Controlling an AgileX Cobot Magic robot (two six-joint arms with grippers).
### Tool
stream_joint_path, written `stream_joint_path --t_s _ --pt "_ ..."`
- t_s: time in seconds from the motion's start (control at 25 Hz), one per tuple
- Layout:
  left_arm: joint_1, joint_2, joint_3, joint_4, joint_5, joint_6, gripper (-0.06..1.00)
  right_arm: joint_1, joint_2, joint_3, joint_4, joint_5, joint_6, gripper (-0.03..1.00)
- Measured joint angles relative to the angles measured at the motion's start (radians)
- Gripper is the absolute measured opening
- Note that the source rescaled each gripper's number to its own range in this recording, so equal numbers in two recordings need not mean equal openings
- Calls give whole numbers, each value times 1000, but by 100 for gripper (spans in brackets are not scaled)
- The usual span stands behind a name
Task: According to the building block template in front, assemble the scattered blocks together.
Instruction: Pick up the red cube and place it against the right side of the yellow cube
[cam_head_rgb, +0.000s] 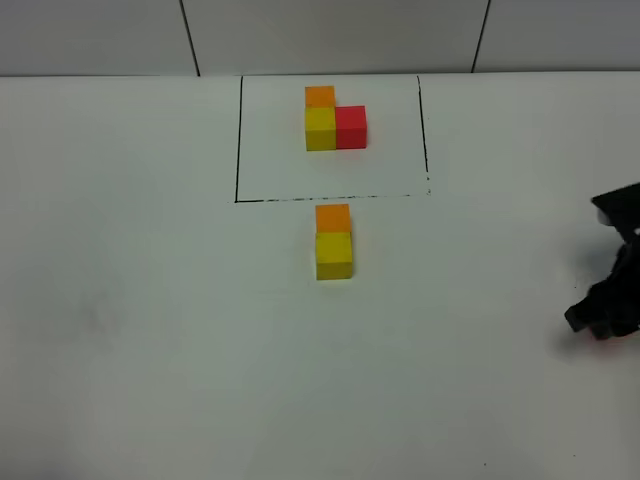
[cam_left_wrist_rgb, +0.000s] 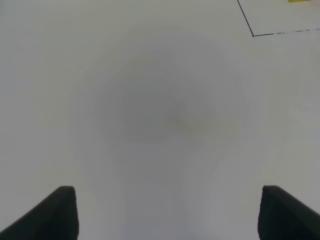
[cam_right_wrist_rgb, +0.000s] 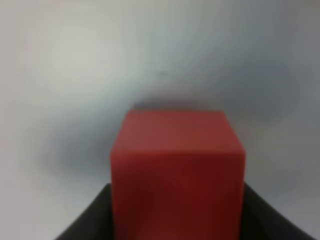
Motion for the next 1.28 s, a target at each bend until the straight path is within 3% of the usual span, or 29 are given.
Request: stream_joint_path --t_s 0.16,0.24,0.52,0.72,1.04,1.28 --pt "0 0 0 0 0 1 77 130 25 -152 -22 144 -401 0" --pt "0 0 0 0 0 1 77 195 75 -250 -35 218 -496 0" --pt "0 0 0 0 0 1 77 375 348 -643 -120 405 -612 0" --pt "0 0 0 0 0 1 77 439 481 -834 -113 471 -663 0" --pt "0 0 0 0 0 0 77 459 543 -892 -12 463 -690 0" --pt "0 1 0 0 0 0 77 483 553 -894 9 423 -693 0"
